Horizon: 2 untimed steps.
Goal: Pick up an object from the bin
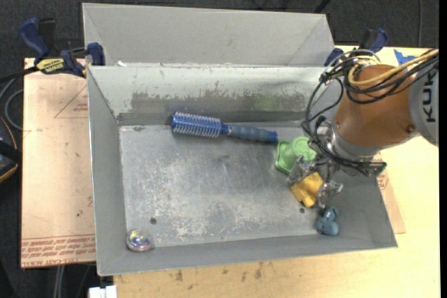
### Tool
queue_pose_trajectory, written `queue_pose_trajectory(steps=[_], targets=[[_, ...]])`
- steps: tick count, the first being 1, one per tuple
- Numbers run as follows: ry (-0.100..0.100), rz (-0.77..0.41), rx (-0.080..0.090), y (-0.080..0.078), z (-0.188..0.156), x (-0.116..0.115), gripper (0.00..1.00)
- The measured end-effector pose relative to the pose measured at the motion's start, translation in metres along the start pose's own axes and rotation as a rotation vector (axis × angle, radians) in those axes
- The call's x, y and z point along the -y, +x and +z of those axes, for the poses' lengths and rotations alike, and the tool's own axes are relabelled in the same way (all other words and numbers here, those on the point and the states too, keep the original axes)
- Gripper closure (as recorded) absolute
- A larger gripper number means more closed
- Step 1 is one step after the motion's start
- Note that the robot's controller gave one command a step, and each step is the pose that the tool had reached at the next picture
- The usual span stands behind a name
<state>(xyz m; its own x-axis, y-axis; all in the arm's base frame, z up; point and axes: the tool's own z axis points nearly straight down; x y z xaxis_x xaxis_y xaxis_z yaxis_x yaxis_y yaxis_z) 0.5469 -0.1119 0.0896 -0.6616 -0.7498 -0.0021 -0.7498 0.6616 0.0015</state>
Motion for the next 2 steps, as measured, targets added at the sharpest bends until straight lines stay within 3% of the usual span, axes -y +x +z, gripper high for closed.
queue_pose_trajectory(steps=[1, 2], targets=[[0.010, -0.003, 0.005, 0.006, -0.108, -0.008, 1.00], [0.007, -0.349, 0.002, -0.001, -0.178, 0.003, 1.00]])
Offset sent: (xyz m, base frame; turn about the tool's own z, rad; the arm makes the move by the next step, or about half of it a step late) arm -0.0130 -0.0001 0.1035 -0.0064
